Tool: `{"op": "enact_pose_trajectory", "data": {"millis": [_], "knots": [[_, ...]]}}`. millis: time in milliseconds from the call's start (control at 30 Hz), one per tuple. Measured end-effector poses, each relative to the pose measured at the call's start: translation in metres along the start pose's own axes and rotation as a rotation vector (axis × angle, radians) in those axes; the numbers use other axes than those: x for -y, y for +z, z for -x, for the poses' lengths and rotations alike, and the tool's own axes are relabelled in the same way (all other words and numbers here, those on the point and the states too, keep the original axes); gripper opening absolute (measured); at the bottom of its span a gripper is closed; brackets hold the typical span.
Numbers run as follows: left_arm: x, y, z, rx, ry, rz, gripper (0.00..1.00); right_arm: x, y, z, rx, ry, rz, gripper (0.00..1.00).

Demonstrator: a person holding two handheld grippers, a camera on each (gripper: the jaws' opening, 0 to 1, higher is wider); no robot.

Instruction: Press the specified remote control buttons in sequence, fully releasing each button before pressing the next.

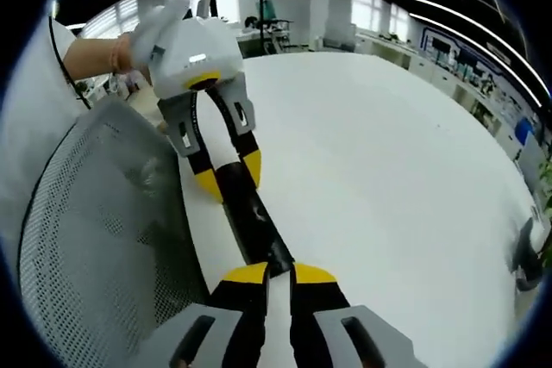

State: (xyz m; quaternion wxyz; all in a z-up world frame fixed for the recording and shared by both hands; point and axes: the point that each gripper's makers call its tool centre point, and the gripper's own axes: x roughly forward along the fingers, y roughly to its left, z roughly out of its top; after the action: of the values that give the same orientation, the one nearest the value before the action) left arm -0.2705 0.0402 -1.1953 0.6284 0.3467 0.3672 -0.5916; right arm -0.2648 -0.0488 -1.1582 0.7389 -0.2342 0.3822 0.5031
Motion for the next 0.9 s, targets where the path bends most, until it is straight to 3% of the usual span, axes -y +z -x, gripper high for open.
{"op": "enact_pose_trajectory", "data": {"millis": [400,900], "knots": [[0.000,0.001,0.000,-0.015,0.005,0.003,0.23,-0.007,-0.010,-0.015,-0.112,0.083,0.127,0.00],[0.000,0.002,0.000,-0.025,0.006,0.001,0.22,-0.007,-0.012,-0.023,-0.194,0.077,0.245,0.00]]}}
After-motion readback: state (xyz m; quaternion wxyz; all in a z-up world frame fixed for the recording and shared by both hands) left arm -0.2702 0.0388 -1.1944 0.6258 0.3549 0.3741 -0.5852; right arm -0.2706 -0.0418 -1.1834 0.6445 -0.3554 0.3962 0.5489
